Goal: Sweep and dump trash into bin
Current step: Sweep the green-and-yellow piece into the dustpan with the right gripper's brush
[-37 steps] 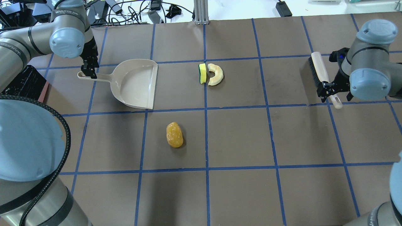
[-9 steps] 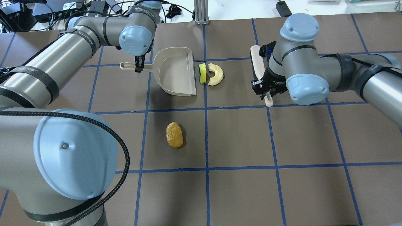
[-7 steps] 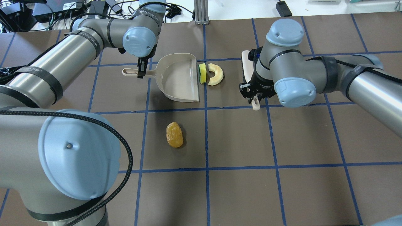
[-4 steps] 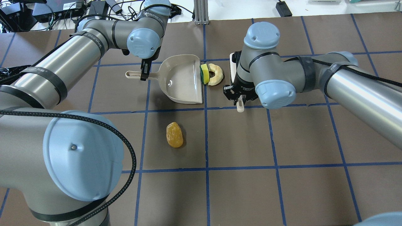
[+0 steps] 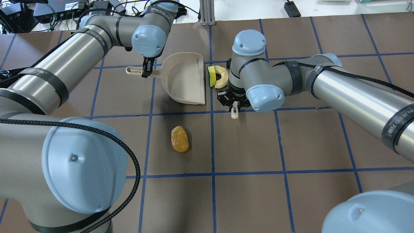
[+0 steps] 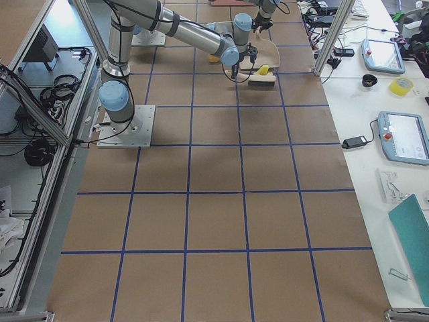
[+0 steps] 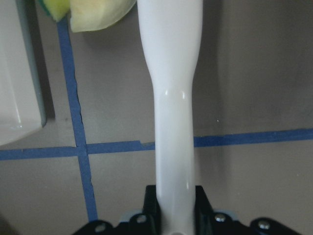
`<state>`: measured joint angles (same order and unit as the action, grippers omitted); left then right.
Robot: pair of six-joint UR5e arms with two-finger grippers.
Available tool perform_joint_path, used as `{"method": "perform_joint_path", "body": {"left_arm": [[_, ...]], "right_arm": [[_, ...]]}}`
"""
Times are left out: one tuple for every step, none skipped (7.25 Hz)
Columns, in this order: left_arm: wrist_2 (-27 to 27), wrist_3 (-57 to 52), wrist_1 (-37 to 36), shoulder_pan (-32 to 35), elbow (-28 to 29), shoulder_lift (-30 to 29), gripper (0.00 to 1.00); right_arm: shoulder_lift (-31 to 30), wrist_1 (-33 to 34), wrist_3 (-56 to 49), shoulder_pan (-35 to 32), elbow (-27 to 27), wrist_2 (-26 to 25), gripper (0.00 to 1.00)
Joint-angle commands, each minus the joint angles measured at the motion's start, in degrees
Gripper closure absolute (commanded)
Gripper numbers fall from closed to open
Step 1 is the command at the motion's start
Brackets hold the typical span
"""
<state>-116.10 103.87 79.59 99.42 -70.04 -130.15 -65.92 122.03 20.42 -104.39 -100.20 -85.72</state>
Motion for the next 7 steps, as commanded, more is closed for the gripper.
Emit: {"method": "perform_joint_path", "body": {"left_arm": [[-1.14, 2.04, 0.04, 0.25, 0.26, -0.97, 1.00], [-0.97, 2.56, 0.04, 0.42, 0.34, -1.50, 1.00], [-0.71, 2.74, 0.04, 0.60, 0.43, -1.68, 1.00], [-0.27, 3.62, 0.04, 1.21, 0.87, -2.03, 1.00], [0.78, 3.97, 0.04, 1.83, 2.00, -2.47, 1.00], [1.92, 3.98, 0.04, 2.88, 2.80, -2.65, 1.00], [2.19, 3.89, 0.04, 3.58, 3.15, -2.56, 1.00]], "right_arm": [[0.18, 0.31, 6.71, -5.01, 0.27, -0.06, 1.00], [0.26, 0.31, 7.00, -5.73, 0.44, 0.03, 1.00], [0.18, 0.31, 7.09, -6.00, 0.53, 0.12, 1.00], [0.09, 0.14, 8.92, -6.17, 0.53, 0.82, 1.00], [0.00, 0.22, 10.24, -6.78, 0.53, 2.30, 1.00], [0.09, 0.57, 12.17, -8.79, 1.32, 2.40, 1.00], [0.26, -0.12, 13.93, -10.20, 3.67, 2.49, 1.00]]}}
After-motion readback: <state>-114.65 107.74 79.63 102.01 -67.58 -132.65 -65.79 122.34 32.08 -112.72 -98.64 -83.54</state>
